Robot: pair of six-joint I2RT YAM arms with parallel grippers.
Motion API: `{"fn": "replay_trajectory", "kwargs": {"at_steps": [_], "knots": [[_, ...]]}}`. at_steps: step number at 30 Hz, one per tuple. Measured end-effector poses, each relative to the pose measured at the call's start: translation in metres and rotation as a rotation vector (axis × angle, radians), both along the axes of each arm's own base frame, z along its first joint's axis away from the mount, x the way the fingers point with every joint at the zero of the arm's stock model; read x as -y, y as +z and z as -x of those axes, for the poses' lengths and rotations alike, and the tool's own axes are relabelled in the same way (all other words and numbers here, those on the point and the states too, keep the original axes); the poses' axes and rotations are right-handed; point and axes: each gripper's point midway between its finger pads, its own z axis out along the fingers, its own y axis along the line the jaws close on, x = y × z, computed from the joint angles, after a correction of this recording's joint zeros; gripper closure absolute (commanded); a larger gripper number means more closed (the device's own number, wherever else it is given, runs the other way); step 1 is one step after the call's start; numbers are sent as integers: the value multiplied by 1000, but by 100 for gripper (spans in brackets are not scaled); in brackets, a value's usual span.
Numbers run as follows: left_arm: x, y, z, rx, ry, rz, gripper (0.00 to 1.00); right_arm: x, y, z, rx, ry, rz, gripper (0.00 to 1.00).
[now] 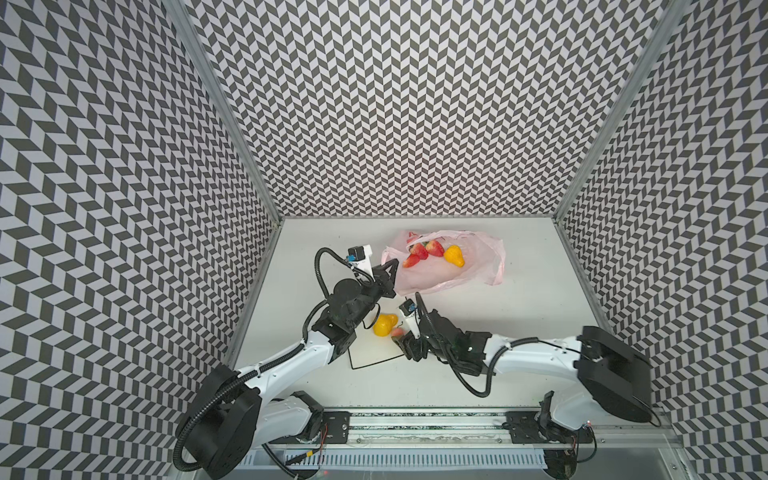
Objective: Take the fake fruits out of the plastic bag
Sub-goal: 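Reach the right gripper back into the bag over the strawberries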
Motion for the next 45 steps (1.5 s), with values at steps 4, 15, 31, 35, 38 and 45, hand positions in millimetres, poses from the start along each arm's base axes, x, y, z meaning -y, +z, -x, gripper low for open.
{"fn": "replay_trajectory", "kwargs": {"at_steps": [4,15,31,35,38,45], "knots": [[1,0,1,0,-6,-1,100,16,66,-1,125,5,-98,47],[1,8,5,21,-22,8,100,91,129,-99,471,-91,191,64],[3,9,7,27,-35,3,100,124,21,-218,484,-64,916,73],[6,9,9,34,-56,-6,100,132,9,-241,397,-154,909,70],[10,9,12,41,-75,-16,100,134,-5,-243,300,-211,840,60],[28,9,26,61,-153,-34,100,120,-21,-235,28,-385,456,46]]}}
